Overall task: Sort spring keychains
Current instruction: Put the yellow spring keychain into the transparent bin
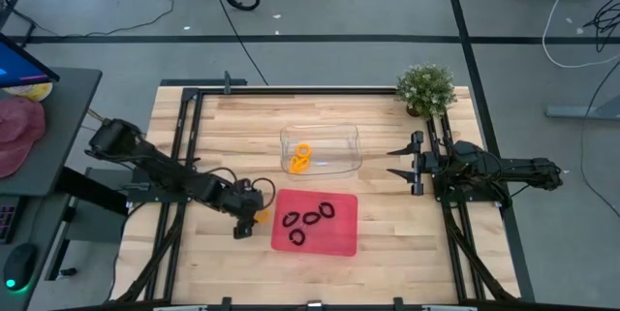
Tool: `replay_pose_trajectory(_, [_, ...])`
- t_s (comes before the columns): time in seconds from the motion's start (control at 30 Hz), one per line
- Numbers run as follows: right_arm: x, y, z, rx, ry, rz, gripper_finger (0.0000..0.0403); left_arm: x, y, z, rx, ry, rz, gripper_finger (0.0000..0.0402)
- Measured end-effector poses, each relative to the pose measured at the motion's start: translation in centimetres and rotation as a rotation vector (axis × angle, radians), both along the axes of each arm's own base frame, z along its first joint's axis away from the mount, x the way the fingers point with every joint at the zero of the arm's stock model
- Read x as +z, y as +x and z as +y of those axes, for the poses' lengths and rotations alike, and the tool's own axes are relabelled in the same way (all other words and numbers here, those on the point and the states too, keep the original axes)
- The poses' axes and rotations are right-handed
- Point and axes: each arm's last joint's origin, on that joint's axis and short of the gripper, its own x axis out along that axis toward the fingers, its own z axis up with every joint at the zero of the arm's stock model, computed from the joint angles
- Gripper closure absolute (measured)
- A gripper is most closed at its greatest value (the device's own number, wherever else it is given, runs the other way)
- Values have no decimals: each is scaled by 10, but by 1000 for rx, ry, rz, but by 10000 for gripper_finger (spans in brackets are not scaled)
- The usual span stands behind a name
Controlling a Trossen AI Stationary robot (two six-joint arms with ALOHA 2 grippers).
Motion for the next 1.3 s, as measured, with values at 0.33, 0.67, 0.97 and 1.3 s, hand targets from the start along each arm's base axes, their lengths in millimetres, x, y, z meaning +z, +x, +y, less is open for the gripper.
replay_pose_trajectory(0.33, [0,0,0,0,0,0,181,6,16,-2,64,33,-12,265])
replay_pose_trajectory(0.67, [0,0,0,0,0,0,181,9,16,8,182,-7,12,376])
replay_pose_trajectory(0.97, [0,0,0,0,0,0,181,50,4,19,301,188,29,376])
replay_pose_trajectory(1.3, [0,0,0,0,0,0,181,156,49,32,303,411,-265,376])
